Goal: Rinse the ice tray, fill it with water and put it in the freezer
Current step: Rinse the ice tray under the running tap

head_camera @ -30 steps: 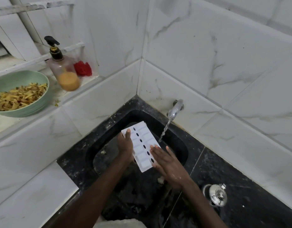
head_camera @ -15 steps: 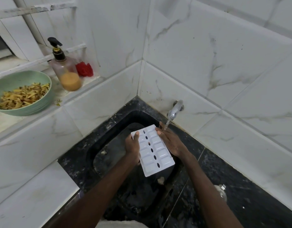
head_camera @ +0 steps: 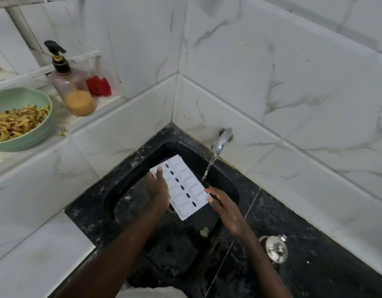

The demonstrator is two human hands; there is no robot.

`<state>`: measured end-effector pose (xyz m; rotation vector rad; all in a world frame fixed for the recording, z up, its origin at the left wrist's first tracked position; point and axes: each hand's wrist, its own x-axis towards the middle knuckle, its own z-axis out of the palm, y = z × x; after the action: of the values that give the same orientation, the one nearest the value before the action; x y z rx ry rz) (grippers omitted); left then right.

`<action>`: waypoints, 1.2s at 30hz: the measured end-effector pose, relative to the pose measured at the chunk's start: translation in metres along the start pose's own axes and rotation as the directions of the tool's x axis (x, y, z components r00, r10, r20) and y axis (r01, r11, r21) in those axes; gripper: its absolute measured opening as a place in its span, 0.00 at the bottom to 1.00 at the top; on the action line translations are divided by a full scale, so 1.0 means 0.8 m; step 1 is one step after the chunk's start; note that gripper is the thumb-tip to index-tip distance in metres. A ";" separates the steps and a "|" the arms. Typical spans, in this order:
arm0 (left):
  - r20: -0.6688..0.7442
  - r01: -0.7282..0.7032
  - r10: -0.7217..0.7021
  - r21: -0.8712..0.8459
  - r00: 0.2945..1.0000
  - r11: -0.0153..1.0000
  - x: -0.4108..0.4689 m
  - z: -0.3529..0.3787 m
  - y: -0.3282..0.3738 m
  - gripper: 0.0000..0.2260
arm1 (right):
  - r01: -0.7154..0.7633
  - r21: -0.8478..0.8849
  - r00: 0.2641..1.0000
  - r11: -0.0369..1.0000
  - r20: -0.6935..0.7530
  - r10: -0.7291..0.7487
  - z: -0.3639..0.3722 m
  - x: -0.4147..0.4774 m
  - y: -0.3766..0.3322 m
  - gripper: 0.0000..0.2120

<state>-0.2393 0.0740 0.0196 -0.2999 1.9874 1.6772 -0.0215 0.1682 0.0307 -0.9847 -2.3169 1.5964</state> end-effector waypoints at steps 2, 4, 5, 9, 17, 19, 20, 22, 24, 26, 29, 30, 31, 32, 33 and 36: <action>-0.005 0.042 -0.042 -0.034 0.999 0.999 0.000 0.008 -0.003 0.20 | -0.062 0.151 0.997 0.987 -0.043 0.069 0.009 0.004 -0.003 0.19; -0.036 0.061 -0.063 -0.052 0.997 0.997 0.006 0.015 -0.008 0.22 | -0.113 0.374 0.983 0.920 -0.091 0.158 0.021 0.013 -0.005 0.23; -0.048 0.056 -0.060 -0.089 0.997 0.994 0.011 0.018 -0.012 0.23 | -0.118 0.468 0.971 0.876 -0.129 0.199 0.026 0.020 -0.006 0.23; 0.057 0.215 -0.208 -0.187 0.977 0.959 0.038 0.019 -0.054 0.22 | -0.143 0.631 0.926 0.762 -0.185 0.328 0.038 0.045 -0.019 0.19; 0.336 0.474 -0.410 -0.134 0.848 0.870 0.015 0.000 -0.050 0.17 | -0.165 0.312 0.940 0.935 -0.237 0.245 0.031 0.092 -0.026 0.15; 0.425 0.512 -0.456 -0.023 0.782 0.858 0.006 -0.003 -0.038 0.19 | -0.091 0.076 0.959 0.993 -0.262 0.108 0.034 0.093 -0.028 0.14; 0.496 0.529 -0.459 0.001 0.737 0.849 0.000 -0.003 -0.031 0.20 | -0.048 -0.057 0.969 0.997 -0.245 0.033 0.038 0.093 -0.028 0.13; 0.649 0.570 -0.434 0.001 0.625 0.822 -0.003 0.001 -0.023 0.22 | 0.038 -0.253 0.987 0.967 -0.144 -0.076 0.046 0.091 -0.026 0.11; 0.726 0.623 -0.435 0.012 0.532 0.782 0.000 0.005 -0.023 0.25 | 0.122 -0.360 0.991 0.925 -0.003 -0.132 0.053 0.088 -0.025 0.11; 0.724 0.602 -0.444 0.051 0.527 0.797 0.005 0.003 -0.035 0.26 | 0.209 -0.400 0.975 0.892 0.153 -0.160 0.057 0.084 -0.025 0.11; 0.660 0.608 -0.485 0.054 0.574 0.792 0.010 -0.002 -0.048 0.16 | 0.170 -0.291 0.964 0.942 0.248 -0.097 0.045 0.091 -0.023 0.09; 0.618 0.624 -0.510 0.040 0.598 0.780 0.010 -0.005 -0.048 0.13 | 0.058 -0.207 0.982 0.977 0.189 -0.019 0.036 0.100 -0.022 0.09; 0.577 0.637 -0.530 0.021 0.622 0.771 0.016 -0.009 -0.051 0.10 | -0.068 -0.115 0.994 0.991 0.074 0.077 0.025 0.111 -0.021 0.09; 0.548 0.633 -0.538 0.021 0.640 0.774 0.022 -0.015 -0.054 0.10 | -0.195 -0.020 0.978 0.981 -0.081 0.192 0.011 0.124 -0.019 0.11; 0.531 0.623 -0.542 0.034 0.651 0.782 0.029 -0.020 -0.057 0.14 | -0.265 0.096 0.932 0.959 -0.231 0.280 -0.002 0.139 -0.020 0.12; 0.516 0.636 -0.546 0.001 0.660 0.771 0.050 -0.039 -0.065 0.18 | -0.296 0.325 0.784 0.898 -0.454 0.423 -0.029 0.180 -0.035 0.12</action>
<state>-0.2554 0.0393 -0.0420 -0.4763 1.1714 1.3165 -0.1330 0.2662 0.0322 -1.6326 -1.5998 1.4389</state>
